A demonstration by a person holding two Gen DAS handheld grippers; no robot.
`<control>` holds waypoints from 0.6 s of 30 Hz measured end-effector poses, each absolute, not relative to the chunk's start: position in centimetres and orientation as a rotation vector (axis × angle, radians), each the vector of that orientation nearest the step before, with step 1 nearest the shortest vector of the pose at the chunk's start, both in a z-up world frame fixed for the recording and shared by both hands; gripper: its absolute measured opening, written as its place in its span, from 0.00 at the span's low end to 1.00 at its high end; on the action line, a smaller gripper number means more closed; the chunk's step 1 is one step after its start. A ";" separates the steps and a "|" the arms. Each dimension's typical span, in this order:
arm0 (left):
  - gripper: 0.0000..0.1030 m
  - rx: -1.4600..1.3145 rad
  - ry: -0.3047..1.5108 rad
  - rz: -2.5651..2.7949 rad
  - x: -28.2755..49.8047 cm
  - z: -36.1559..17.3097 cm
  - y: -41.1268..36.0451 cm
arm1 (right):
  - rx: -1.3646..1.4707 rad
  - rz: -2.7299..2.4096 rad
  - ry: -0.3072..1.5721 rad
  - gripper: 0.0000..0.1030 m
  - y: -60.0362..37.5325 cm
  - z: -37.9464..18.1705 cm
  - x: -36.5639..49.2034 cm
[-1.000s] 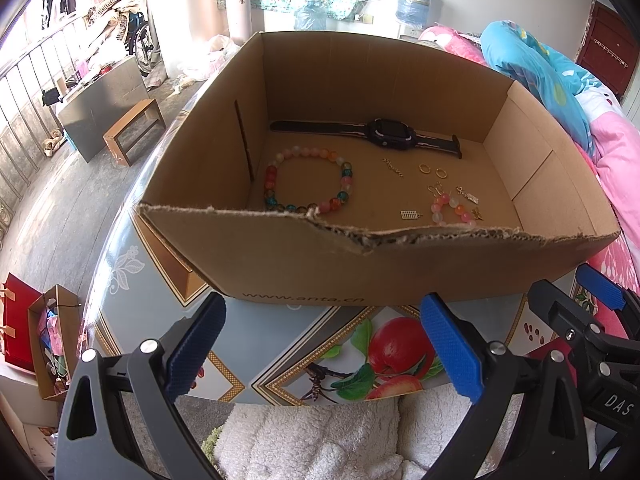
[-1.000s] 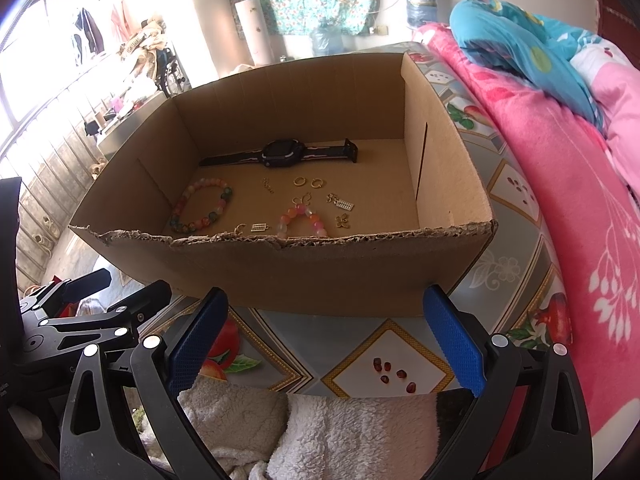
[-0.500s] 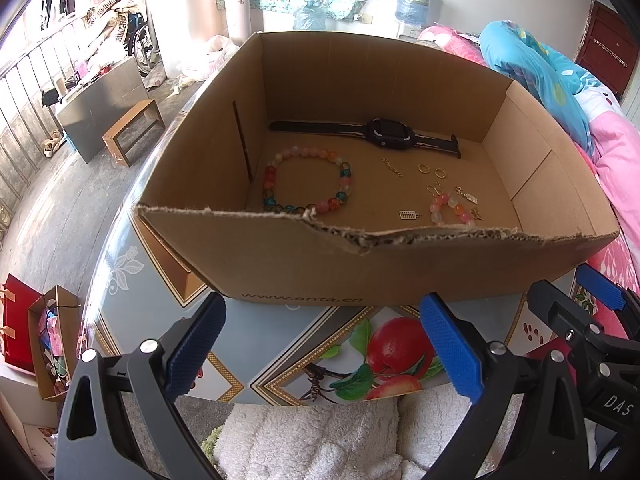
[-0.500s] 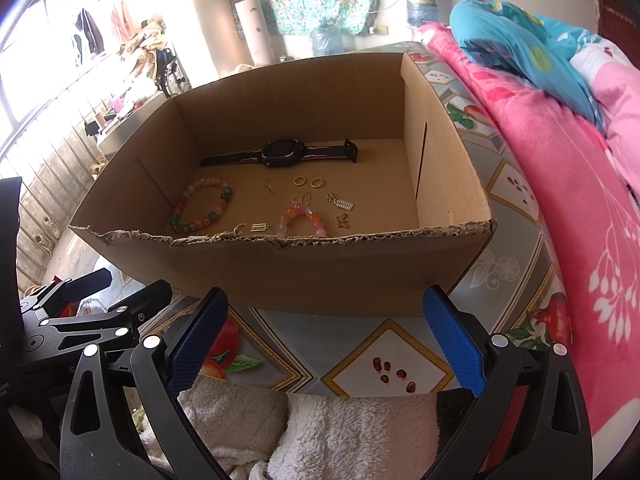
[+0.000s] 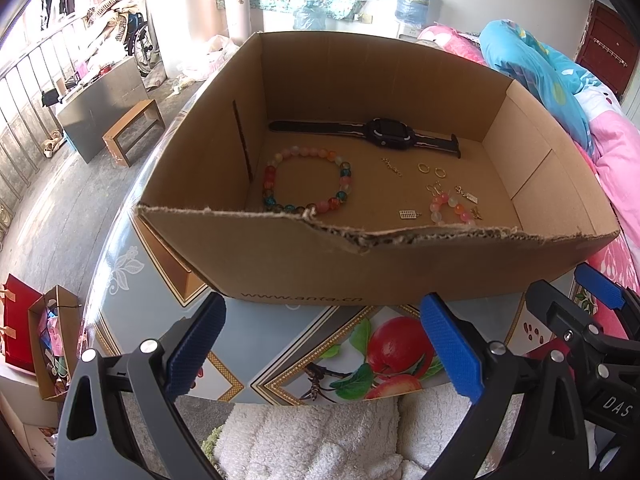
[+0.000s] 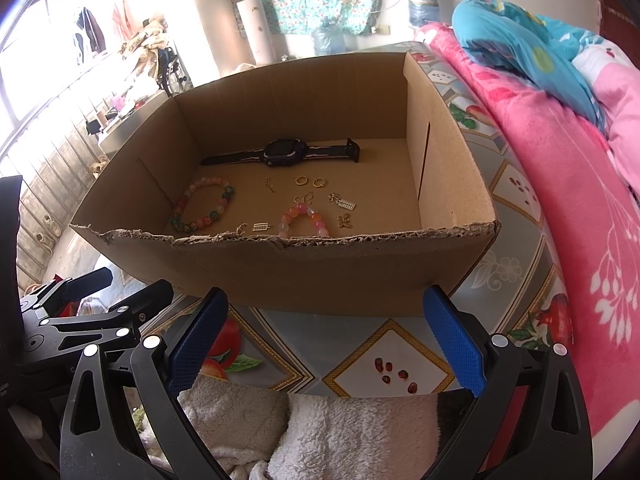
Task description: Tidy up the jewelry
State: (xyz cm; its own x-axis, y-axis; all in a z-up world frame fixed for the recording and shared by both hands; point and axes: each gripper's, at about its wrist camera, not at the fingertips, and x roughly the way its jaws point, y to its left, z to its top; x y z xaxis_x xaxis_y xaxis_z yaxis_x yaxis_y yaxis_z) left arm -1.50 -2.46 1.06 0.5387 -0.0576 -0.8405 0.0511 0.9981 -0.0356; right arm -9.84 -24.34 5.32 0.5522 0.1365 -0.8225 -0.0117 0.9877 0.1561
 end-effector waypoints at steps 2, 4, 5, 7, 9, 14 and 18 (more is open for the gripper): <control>0.93 -0.006 1.000 -0.065 -1.5 1.1 -2.5 | 0.138 0.088 0.983 0.91 -24.3 5.3 -9.8; 0.93 -0.007 1.000 -0.065 -1.5 1.0 -2.4 | 0.139 0.087 0.983 0.91 -24.3 5.3 -9.8; 0.93 -0.007 1.000 -0.064 -1.5 1.1 -2.5 | 0.138 0.087 0.983 0.91 -24.3 5.3 -9.8; 0.93 -0.007 1.001 -0.065 -1.5 1.0 -2.5 | 0.139 0.087 0.983 0.91 -24.3 5.4 -9.8; 0.93 -0.007 1.001 -0.064 -1.5 1.1 -2.5 | 0.138 0.087 0.984 0.91 -24.4 5.4 -9.7; 0.93 -0.007 1.002 -0.065 -1.5 1.0 -2.5 | 0.137 0.090 0.984 0.91 -24.4 5.4 -9.7; 0.93 -0.007 1.002 -0.065 -1.5 1.0 -2.5 | 0.136 0.088 0.985 0.91 -24.4 5.3 -9.7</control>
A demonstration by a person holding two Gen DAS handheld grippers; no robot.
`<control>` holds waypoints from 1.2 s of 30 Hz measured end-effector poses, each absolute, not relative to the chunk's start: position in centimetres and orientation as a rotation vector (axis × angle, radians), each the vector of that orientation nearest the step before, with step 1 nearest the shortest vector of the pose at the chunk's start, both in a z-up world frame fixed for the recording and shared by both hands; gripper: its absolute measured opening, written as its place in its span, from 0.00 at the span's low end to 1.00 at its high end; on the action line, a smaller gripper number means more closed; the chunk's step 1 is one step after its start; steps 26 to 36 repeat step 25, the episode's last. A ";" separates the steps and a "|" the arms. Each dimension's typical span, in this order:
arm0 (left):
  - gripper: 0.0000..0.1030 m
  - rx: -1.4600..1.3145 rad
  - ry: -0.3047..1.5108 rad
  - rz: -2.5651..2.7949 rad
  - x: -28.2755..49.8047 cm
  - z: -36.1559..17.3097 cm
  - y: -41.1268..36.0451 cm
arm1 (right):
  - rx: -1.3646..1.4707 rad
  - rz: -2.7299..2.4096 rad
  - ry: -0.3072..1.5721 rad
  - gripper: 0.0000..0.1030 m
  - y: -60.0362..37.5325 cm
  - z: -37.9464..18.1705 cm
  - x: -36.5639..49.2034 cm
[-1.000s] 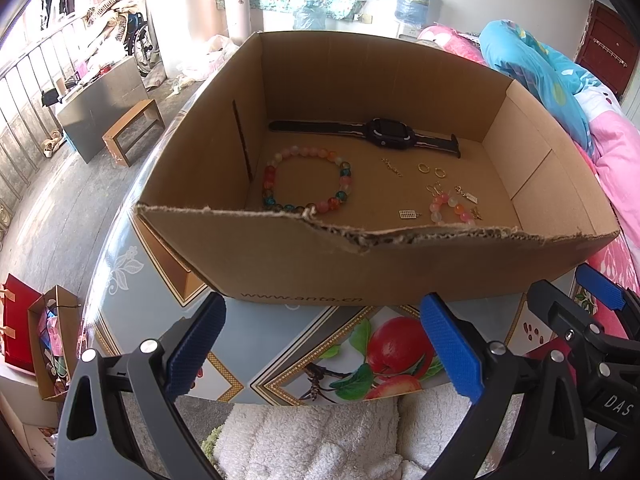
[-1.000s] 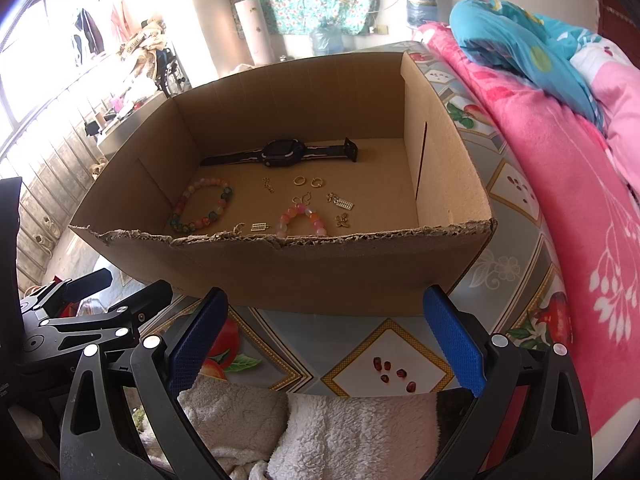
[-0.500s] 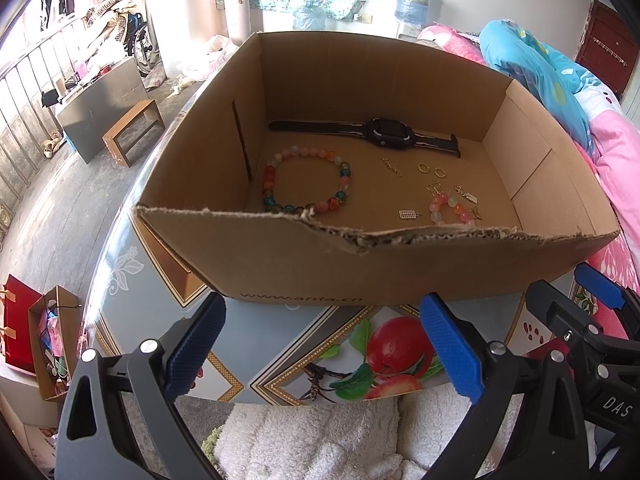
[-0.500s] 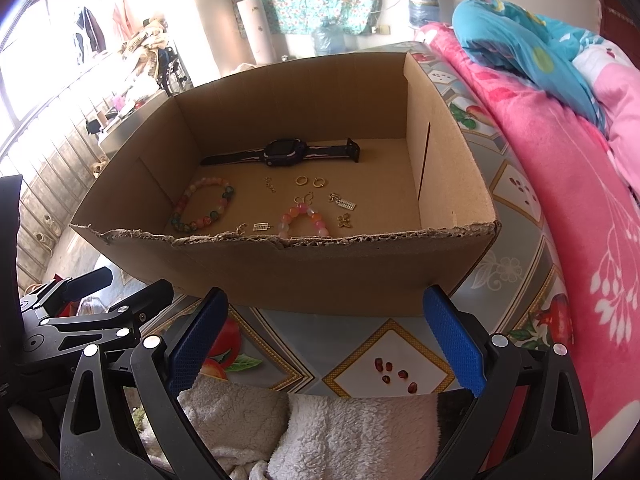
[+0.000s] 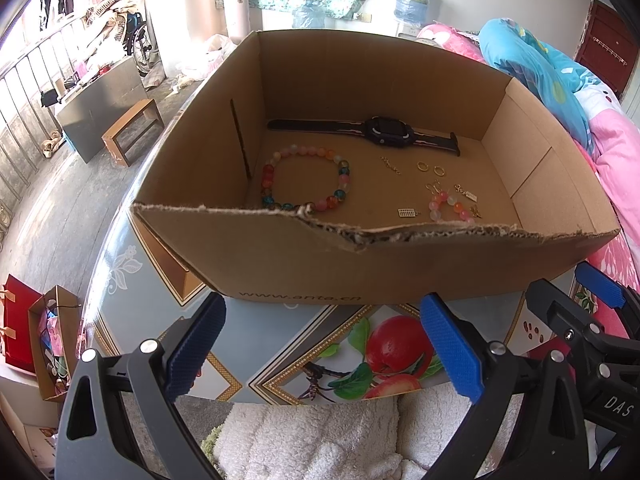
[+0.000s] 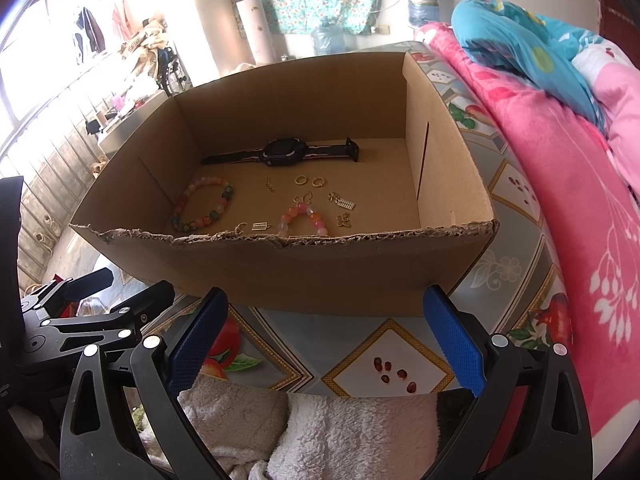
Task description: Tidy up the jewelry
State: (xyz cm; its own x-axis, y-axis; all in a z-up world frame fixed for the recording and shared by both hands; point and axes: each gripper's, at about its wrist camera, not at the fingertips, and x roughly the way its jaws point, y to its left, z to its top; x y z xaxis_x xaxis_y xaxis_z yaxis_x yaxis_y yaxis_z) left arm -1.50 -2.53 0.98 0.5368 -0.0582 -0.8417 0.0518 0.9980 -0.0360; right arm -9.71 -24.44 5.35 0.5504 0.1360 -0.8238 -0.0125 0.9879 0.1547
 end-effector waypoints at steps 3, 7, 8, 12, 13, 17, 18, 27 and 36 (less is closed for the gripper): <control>0.93 -0.006 1.003 -0.067 -1.5 0.9 -2.5 | 0.137 0.087 0.986 0.91 -24.5 5.3 -9.7; 0.93 -0.006 1.003 -0.067 -1.5 0.9 -2.5 | 0.137 0.088 0.988 0.91 -24.5 5.3 -9.7; 0.93 -0.006 1.003 -0.067 -1.5 1.0 -2.6 | 0.137 0.088 0.987 0.91 -24.5 5.3 -9.7; 0.93 -0.006 1.003 -0.067 -1.5 0.9 -2.5 | 0.137 0.087 0.987 0.91 -24.5 5.3 -9.7; 0.93 -0.006 1.003 -0.068 -1.5 0.8 -2.5 | 0.137 0.087 0.987 0.91 -24.5 5.3 -9.7; 0.93 -0.003 1.005 -0.071 -1.6 0.7 -2.4 | 0.138 0.085 0.990 0.91 -24.6 5.3 -9.6; 0.93 -0.002 1.007 -0.072 -1.5 0.7 -2.4 | 0.138 0.085 0.990 0.91 -24.6 5.3 -9.6; 0.93 -0.002 1.008 -0.075 -1.4 0.7 -2.3 | 0.139 0.083 0.988 0.91 -24.8 5.4 -9.7; 0.93 -0.002 1.008 -0.075 -1.4 0.7 -2.3 | 0.139 0.083 0.988 0.91 -24.8 5.4 -9.7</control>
